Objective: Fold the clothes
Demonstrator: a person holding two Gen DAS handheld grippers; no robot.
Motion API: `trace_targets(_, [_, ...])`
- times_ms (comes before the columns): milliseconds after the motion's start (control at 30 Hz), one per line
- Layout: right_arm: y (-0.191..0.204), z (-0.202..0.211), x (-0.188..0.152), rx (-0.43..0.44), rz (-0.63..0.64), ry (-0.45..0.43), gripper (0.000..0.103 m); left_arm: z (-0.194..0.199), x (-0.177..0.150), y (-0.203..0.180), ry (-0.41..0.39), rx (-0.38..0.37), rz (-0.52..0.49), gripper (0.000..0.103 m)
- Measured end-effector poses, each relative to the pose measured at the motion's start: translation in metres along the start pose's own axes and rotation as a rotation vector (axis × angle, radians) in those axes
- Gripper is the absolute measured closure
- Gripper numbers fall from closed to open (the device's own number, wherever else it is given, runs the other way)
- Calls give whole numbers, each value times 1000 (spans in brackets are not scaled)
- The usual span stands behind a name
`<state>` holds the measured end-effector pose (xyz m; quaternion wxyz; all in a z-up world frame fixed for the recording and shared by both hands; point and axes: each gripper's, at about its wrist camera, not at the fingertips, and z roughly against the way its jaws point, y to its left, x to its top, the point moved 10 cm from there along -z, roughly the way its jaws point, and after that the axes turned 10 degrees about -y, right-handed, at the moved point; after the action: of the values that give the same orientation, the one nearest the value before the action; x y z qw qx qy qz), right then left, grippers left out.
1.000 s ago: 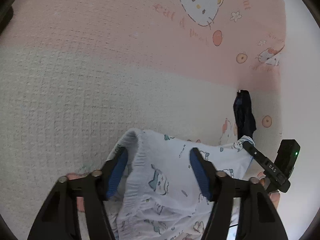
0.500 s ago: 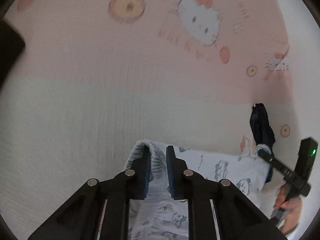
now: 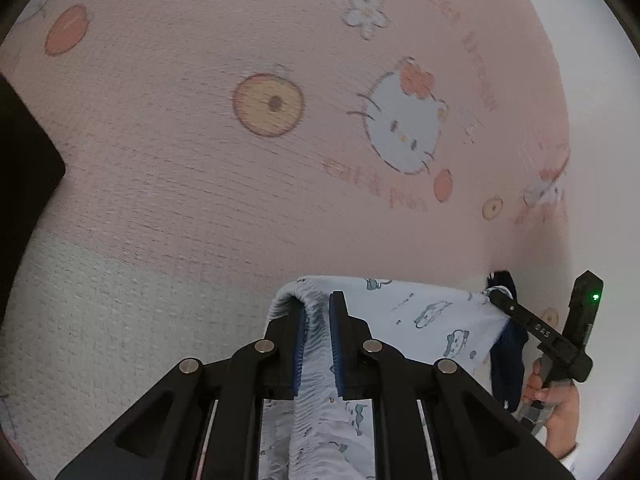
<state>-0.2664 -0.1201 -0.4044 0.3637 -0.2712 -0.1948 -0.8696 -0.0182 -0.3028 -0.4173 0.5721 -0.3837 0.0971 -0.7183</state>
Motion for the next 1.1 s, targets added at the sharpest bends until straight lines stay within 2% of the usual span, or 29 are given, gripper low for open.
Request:
trace_targets(333, [9,-55,25,-9,14,20,93,-7,11,23,-10,3,99,93])
trace_targets(467, [15,-73,23,17,6,62,93,-15,8,28,26,20,85,93])
trace_targets(533, [18,-73,20,46,5,63,75,-17,5,28,57,30,77,92])
trace_targets(567, [19,-69,20,72,-15,50,54,-17,4,28,64,31,89,91])
trace_targets(600, [18,-64,21,100,-44,36,42,-16,4,28,70,31,101,91])
trace_targets(700, [7,-48,22,165,-145,5,41,-15,3,24,73,11,119,84])
trace_targets(733, [3,-44,22,180,-179,-2,41,-14,2,23,76,6,119,75])
trace_targets(767, [-2,-39,22,196,-213,-10,41,-13,1,22,78,9,115,60])
trace_targets(833, [-10,-31,19,240,-282,-15,41,-12,0,22,72,4,116,49])
trace_targets(967, [-14,-35,-2,339,-398,44,41,-15,-7,19,85,-28,156,49])
trace_targets(1100, [-18,-47,-20,374,-466,88,41,-10,-12,22,89,-51,177,49])
